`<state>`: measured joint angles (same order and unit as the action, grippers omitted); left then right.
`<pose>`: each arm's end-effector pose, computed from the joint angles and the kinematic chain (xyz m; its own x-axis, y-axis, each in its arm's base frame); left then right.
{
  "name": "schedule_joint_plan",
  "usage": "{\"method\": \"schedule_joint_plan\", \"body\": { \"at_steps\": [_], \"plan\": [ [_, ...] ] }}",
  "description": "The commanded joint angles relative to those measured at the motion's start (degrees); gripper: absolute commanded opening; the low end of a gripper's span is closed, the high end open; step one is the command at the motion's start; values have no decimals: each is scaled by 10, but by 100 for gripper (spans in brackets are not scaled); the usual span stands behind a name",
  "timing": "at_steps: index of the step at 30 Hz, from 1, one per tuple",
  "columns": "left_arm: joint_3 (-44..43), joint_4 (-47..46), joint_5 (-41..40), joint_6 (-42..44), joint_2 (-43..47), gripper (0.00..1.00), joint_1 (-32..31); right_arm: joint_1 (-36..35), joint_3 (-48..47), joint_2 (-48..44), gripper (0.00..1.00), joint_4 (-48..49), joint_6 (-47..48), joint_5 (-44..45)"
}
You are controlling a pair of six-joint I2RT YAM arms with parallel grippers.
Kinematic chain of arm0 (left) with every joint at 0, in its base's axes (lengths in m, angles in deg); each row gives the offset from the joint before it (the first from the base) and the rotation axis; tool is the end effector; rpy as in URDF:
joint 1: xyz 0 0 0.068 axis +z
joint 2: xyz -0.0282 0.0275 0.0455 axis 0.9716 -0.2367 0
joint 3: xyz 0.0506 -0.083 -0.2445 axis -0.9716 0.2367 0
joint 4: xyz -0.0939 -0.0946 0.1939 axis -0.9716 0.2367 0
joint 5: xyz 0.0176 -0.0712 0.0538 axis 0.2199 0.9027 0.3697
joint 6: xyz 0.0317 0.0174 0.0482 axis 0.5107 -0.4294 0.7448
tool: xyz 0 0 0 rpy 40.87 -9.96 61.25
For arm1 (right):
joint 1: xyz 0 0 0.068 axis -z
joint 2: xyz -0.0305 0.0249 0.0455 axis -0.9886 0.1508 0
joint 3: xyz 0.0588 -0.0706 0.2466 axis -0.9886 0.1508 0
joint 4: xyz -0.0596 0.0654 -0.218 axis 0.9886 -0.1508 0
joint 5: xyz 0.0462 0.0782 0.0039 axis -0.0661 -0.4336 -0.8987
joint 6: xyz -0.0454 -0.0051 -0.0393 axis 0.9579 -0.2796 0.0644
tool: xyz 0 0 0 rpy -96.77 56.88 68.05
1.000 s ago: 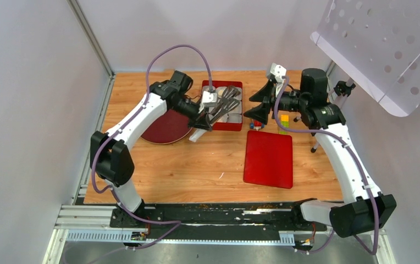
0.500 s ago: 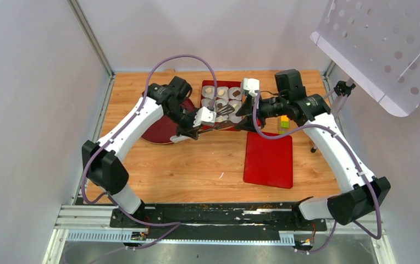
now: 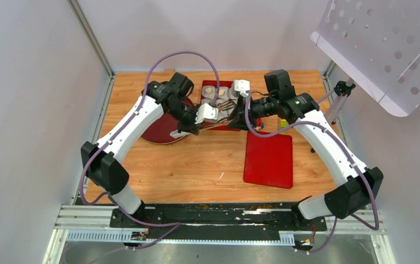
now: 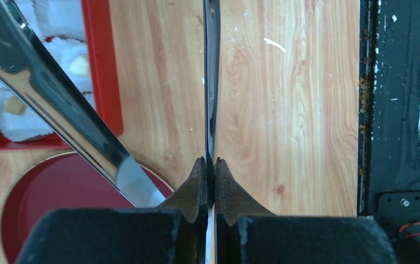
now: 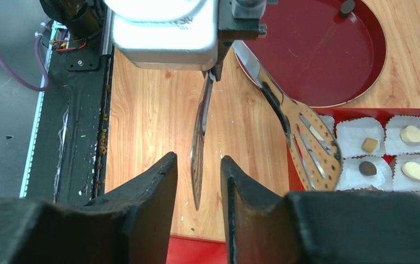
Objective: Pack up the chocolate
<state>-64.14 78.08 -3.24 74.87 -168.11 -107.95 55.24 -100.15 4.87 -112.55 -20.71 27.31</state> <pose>0.2340 -0.1731 0.3261 0.0497 0.7841 -0.6187 0.9975 -0.0704 -0.0091 0.2221 0.1491 0.3712 -0.0004 -0.4007 -0.9162 -0.9997 0.0232 -0.0097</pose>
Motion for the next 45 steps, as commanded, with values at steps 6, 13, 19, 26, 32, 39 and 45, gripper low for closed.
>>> {"method": "schedule_joint_plan", "body": {
  "at_steps": [6, 13, 19, 26, 32, 39, 45],
  "plan": [
    [-70, 30, -3, 13, -16, 16, -6, -10, -6, 24, 0, 45, -1, -30],
    [-68, -59, 23, -43, 51, 57, 19, 18, 22, 15, 0, 80, -45, -57],
    [-65, -171, 130, -188, 88, 74, 132, 43, 45, -1, 0, 141, -109, -97],
    [173, -656, 286, -624, 175, 100, 201, 68, 119, -28, 0, 412, -381, -154],
    [170, -604, 326, -603, 148, 100, 192, 68, 111, -22, 0, 466, -438, -162],
    [167, -554, 354, -566, 115, 100, 182, 67, 108, -15, 0, 503, -469, -165],
    [149, -538, 374, -564, 82, 99, 172, 68, 102, -16, 0, 496, -466, -167]
  ]
}}
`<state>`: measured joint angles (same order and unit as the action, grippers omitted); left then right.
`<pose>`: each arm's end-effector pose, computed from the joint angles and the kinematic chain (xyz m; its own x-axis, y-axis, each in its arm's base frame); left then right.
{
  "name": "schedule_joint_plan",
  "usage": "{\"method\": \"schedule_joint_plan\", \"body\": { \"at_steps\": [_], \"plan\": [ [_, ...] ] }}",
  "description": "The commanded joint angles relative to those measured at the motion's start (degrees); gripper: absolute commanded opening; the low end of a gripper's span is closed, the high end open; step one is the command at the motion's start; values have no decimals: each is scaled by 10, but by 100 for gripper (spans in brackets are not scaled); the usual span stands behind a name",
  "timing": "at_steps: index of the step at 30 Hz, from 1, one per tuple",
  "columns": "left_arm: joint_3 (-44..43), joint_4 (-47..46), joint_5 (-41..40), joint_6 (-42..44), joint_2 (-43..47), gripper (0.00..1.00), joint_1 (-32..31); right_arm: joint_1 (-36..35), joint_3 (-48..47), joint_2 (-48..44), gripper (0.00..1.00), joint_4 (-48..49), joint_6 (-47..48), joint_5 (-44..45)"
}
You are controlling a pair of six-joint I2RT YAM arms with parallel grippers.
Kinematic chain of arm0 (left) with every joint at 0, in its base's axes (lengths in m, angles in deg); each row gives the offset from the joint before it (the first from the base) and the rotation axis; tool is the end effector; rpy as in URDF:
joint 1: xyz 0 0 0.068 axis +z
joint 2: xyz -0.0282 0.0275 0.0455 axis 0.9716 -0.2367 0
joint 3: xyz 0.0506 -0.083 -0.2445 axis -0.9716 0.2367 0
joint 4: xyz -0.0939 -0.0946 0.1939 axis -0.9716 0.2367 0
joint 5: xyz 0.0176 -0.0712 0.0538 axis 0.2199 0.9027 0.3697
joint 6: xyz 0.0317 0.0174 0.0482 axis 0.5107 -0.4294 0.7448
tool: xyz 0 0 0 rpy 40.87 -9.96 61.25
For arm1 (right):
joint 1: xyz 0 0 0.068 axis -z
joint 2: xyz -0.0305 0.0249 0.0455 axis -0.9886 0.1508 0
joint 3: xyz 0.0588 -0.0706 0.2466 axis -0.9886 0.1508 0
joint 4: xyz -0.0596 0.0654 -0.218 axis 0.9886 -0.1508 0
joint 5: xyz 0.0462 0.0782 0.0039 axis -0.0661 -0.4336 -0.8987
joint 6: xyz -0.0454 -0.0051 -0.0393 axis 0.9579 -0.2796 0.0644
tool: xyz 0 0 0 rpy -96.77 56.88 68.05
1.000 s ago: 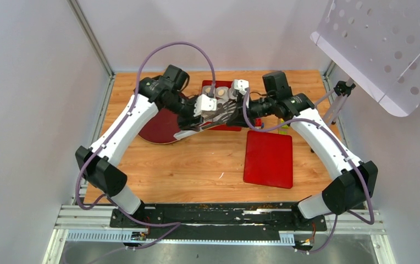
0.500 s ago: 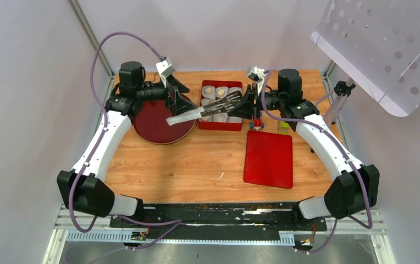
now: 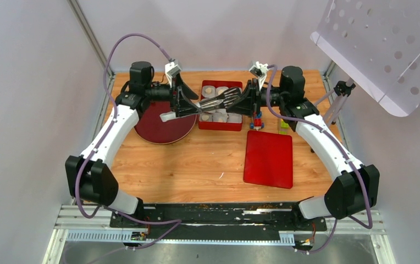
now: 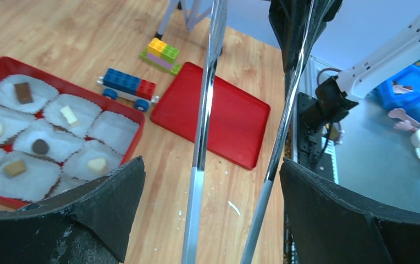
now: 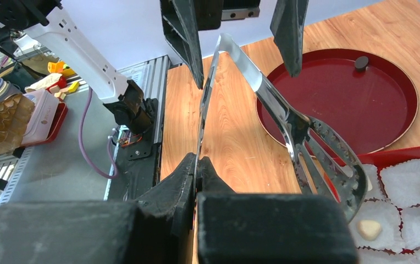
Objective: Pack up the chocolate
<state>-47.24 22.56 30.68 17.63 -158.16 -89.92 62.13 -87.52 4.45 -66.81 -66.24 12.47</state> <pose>0.2813 -0.1105 0.3696 -0.3766 0.0844 -0.9225 0.9173 0.1732 -0.3586 0.2603 0.1348 0.3777 -0.2880 -0.0507 -0.9563 -0.9573 0.0414 0.2861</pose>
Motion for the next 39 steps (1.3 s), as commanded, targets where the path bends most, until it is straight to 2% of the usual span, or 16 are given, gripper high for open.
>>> {"method": "schedule_joint_plan", "body": {
  "at_steps": [1, 7, 24, 27, 31, 32, 34, 37, 39],
  "plan": [
    [-23, 21, 51, 6, -23, 97, -10, -1, -24, -12, 0, 37, -7, -17],
    [-46, 28, 120, -20, -53, 83, -12, 0, -21, -14, 0, 19, 24, 7],
    [-44, 2, 138, -63, -63, 45, -12, 0, 2, -27, 0, -15, 40, 39],
    [-41, 4, 121, -66, -57, 37, -12, 2, -1, -30, 11, -43, 56, 47],
    [-41, 22, 98, -59, -53, 33, -8, 18, -17, -43, 38, -153, 146, 48],
    [-43, 41, 90, -45, -51, 32, -5, 25, -22, -49, 43, -201, 187, 49],
    [-64, 129, 61, 34, -47, 31, 0, 41, -29, -63, 51, -299, 274, 57],
    [-136, 367, -7, 247, -69, 32, 1, 61, -29, -81, 55, -424, 384, 81],
    [-186, 514, -64, 379, -96, 32, 2, 72, -17, -93, 56, -467, 417, 93]
  ]
}}
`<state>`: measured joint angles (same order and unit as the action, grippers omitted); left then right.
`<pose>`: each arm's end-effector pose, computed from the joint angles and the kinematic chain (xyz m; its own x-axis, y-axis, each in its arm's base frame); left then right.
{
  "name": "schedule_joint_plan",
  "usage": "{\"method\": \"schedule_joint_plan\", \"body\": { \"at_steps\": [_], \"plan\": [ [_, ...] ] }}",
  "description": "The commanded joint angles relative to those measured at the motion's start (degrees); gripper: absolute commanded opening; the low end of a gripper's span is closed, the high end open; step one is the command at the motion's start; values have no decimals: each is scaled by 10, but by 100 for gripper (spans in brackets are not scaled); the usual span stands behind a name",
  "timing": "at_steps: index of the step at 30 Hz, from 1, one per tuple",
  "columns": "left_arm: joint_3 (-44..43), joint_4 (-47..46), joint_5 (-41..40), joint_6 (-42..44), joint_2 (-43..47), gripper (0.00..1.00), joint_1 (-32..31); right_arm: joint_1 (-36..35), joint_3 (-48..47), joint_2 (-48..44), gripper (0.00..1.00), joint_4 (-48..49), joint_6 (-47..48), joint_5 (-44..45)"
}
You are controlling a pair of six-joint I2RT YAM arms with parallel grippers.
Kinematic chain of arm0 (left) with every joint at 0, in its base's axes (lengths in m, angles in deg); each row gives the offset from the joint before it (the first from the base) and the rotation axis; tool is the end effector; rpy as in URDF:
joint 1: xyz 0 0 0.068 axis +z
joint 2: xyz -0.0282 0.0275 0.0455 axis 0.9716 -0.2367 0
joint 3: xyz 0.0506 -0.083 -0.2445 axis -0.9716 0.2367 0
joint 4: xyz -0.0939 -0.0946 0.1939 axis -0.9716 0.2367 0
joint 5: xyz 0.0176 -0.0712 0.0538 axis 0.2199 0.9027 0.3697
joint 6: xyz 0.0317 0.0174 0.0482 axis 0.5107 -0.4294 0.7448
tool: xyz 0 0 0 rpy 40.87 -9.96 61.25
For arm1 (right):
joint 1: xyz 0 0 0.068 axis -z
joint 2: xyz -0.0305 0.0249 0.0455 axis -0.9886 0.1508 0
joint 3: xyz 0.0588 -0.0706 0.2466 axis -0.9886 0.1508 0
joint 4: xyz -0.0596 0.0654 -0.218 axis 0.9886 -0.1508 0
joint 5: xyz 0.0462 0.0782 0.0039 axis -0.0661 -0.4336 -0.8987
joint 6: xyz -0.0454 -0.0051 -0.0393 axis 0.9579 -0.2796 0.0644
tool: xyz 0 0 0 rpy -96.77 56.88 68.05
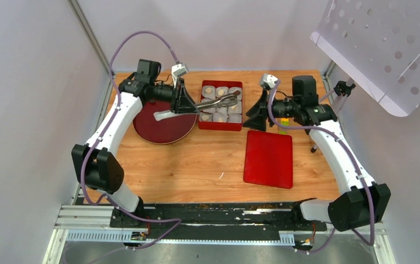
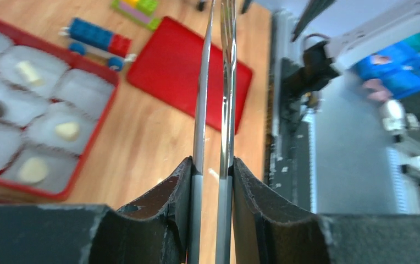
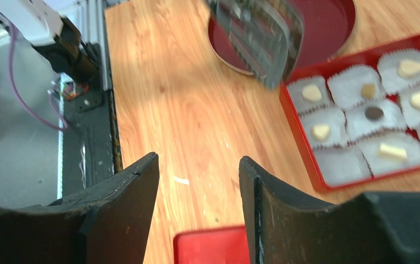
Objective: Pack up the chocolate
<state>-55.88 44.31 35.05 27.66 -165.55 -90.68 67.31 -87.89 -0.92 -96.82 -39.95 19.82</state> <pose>0.2914 -0.1184 0.3504 -0.5245 0.1852 -0.8310 0.8514 0.1008 -0.5148 0.2360 0.0994 0.3569 -0.2494 -0.2192 -0.9433 -0.9538 0.2240 0.2002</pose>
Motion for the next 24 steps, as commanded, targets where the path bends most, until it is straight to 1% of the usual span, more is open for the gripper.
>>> {"method": "schedule_joint_plan", "body": {
  "at_steps": [1, 2, 4, 5, 6, 8, 10, 12, 15, 19, 21, 23, 24],
  "plan": [
    [-117, 353, -140, 327, -34, 31, 9, 25, -5, -45, 56, -179, 165, 21],
    [-128, 382, -187, 346, -42, 31, 10, 27, 5, -51, 56, -183, 170, 24],
    [-121, 383, -254, 342, -41, 33, 12, 29, 29, -64, 57, -170, 165, 25],
    [-107, 348, -297, 324, -31, 33, 13, 28, 39, -70, 57, -154, 153, 25],
    [-91, 308, -342, 278, -12, 33, 13, 28, 53, -75, 57, -134, 131, 25],
    [-60, 228, -437, 213, 15, 34, 16, 29, 68, -82, 57, -98, 106, 28],
    [-35, 159, -507, 162, 36, 34, 25, 29, 74, -84, 57, -73, 91, 32],
    [-24, 121, -549, 134, 41, 32, 36, 29, 74, -81, 58, -65, 84, 33],
    [-25, 95, -600, 101, 29, 31, 57, 29, 69, -75, 58, -65, 84, 34],
    [-35, 69, -621, 51, 5, 30, 96, 28, 67, -74, 58, -63, 84, 34],
    [-43, 61, -629, 23, -13, 34, 115, 28, 70, -76, 58, -59, 81, 34],
    [-54, 59, -643, -2, -29, 40, 130, 28, 76, -79, 58, -54, 78, 34],
    [-58, 54, -647, -16, -36, 41, 138, 29, 79, -80, 58, -51, 76, 34]
  ]
}}
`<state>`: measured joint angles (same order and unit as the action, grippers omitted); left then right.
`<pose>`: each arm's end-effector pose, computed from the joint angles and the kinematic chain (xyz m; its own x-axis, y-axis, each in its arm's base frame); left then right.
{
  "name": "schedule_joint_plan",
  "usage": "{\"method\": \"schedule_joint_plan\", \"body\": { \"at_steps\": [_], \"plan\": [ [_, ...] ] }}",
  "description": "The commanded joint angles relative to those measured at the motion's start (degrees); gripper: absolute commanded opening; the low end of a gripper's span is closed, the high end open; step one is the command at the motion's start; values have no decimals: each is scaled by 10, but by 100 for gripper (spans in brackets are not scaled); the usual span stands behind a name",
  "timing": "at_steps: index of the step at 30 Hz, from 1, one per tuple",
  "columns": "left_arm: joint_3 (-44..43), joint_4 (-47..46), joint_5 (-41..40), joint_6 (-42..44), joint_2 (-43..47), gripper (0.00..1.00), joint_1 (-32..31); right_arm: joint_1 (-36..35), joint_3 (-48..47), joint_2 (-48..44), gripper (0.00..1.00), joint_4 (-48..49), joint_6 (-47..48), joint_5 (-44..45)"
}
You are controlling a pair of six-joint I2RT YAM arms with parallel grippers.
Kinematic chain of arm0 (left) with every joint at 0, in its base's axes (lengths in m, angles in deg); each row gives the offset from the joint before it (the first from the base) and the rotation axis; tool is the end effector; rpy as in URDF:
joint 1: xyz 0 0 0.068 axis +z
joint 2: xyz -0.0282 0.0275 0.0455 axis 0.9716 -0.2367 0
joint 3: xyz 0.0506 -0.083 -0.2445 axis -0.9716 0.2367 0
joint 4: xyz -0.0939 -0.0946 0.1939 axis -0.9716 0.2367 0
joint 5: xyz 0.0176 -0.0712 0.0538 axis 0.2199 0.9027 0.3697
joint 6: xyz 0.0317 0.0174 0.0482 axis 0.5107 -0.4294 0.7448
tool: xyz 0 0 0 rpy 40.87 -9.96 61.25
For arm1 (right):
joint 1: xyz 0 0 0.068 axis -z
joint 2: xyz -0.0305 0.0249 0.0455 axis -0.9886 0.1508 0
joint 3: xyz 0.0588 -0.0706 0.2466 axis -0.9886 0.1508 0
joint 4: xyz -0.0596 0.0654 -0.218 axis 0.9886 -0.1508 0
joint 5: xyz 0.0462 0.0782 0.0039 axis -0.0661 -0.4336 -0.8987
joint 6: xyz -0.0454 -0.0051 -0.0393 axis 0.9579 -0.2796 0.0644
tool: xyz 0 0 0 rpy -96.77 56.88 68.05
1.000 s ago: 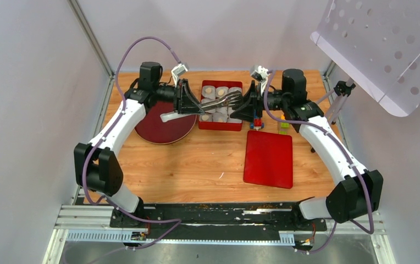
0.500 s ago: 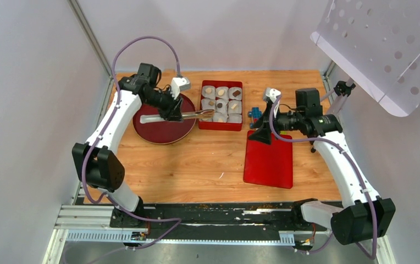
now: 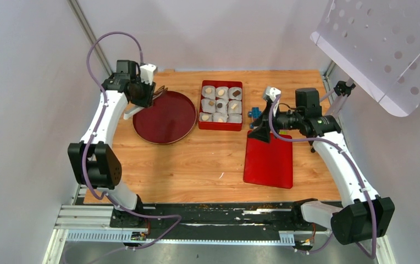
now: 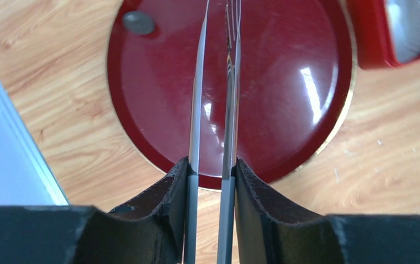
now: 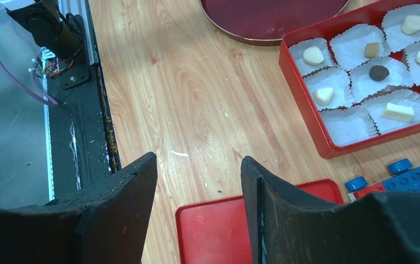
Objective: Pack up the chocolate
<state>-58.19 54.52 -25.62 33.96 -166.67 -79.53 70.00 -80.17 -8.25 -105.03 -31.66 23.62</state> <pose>0.3232 -0.0268 0.3221 -0.7051 0.2997 -0.6426 0.3752 0.9267 0.0205 0.2040 0.0794 0.3322 -0.2659 -0.2995 -0.9163 -0.9393 0.2940 0.1765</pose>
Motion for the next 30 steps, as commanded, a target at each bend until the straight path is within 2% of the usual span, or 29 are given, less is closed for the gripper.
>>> {"method": "schedule_joint_plan", "body": {
  "at_steps": [1, 9, 18, 30],
  "plan": [
    [-37, -52, -44, -92, -32, 42, 30, 1, 5, -9, 58, 34, -10, -4],
    [-78, -57, -59, -167, -97, 47, 80, 1, 13, -20, 58, 37, -14, 3],
    [-98, -68, -58, -203, -145, 51, 84, 2, 6, -20, 58, 32, -16, 6],
    [-86, -73, -71, -243, -161, 54, 84, 1, 5, -14, 58, 35, -18, 3]
  ]
}}
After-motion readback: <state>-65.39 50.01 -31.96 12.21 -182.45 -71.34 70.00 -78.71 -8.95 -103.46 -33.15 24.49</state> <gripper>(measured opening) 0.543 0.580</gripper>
